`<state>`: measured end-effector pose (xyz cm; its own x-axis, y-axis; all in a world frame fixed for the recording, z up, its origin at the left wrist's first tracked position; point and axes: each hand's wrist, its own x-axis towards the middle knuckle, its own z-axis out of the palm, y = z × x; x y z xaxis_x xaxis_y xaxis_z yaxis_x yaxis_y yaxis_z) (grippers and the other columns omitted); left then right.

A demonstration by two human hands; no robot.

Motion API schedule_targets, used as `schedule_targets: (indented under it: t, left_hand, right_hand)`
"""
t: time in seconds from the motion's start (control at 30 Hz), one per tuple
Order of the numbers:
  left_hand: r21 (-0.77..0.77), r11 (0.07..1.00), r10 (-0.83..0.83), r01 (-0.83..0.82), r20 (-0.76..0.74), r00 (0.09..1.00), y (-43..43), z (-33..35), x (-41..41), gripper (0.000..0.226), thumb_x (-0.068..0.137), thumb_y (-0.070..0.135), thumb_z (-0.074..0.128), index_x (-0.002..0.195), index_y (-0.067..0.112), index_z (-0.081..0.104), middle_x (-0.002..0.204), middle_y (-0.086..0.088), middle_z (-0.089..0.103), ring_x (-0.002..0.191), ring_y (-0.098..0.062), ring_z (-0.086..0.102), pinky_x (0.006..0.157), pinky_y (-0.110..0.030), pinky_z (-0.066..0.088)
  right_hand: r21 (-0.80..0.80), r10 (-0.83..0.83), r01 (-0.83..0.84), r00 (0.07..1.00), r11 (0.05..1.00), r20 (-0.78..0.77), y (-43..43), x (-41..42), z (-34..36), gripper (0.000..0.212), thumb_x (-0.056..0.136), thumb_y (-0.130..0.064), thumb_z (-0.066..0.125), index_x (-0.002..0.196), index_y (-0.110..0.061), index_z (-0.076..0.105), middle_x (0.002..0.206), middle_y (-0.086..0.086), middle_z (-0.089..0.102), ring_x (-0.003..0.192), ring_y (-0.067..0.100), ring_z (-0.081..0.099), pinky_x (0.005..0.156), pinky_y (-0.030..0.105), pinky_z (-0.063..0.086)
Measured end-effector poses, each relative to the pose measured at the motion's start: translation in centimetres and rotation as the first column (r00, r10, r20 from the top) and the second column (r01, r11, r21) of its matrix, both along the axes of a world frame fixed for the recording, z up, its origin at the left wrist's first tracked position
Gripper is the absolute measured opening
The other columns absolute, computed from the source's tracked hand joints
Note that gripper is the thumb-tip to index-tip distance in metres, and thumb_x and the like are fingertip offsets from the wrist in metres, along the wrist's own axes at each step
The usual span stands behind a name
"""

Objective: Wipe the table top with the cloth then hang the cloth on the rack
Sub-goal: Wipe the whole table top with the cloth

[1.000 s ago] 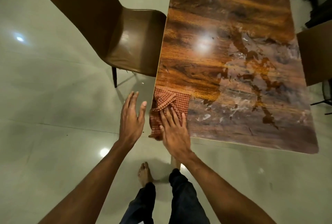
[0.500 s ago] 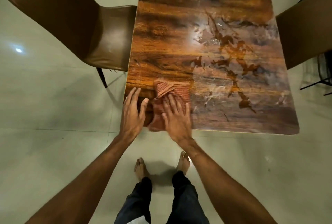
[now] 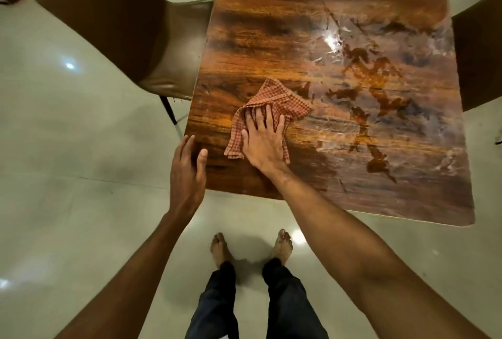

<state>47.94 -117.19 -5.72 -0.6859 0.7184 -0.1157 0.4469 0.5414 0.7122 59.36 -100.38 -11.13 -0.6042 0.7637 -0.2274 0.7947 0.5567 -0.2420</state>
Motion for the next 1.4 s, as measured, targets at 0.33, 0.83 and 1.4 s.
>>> schedule_targets:
  t: [0.33, 0.83, 1.4]
  left_hand:
    - [0.046, 0.992, 0.118, -0.118, 0.010, 0.993, -5.8, -1.4, -4.8, 0.052, 0.107, 0.038, 0.043, 0.151, 0.009, 0.043, 0.159, -0.009, 0.039, 0.149, -0.021, 0.034, 0.121, -0.036, 0.030]
    - [0.068, 0.994, -0.089, 0.080, 0.149, 0.985, -3.4, -1.3, -1.4, 0.059, 0.105, 0.047, 0.040, 0.156, 0.018, 0.036, 0.164, -0.002, 0.031, 0.151, -0.020, 0.030, 0.121, -0.045, 0.029]
    - [-0.029, 0.961, -0.272, 0.275, 0.077, 0.959, 8.5, -0.7, 18.9, 0.058, 0.105, 0.047, 0.040, 0.155, 0.017, 0.037, 0.164, -0.002, 0.031, 0.150, -0.021, 0.032, 0.120, -0.052, 0.033]
  right_hand:
    - [0.016, 0.235, -0.236, 0.972, 0.972, 0.017, -9.5, -4.6, 0.1, 0.065, 0.104, -0.046, 0.017, 0.163, -0.022, 0.029, 0.174, 0.006, 0.018, 0.161, 0.028, 0.010, 0.127, 0.062, 0.003]
    - [0.015, -0.312, 0.311, 0.948, 0.950, 0.060, -9.0, 7.3, 0.6, 0.061, 0.110, -0.046, 0.029, 0.166, -0.021, 0.022, 0.176, 0.006, 0.002, 0.162, 0.028, 0.003, 0.129, 0.057, -0.002]
    - [0.022, -0.133, 0.134, 0.990, 0.991, -0.038, -4.4, 23.6, -0.3, 0.064, 0.106, -0.048, 0.020, 0.164, -0.022, 0.030, 0.174, 0.004, 0.013, 0.162, 0.027, 0.007, 0.129, 0.058, 0.009]
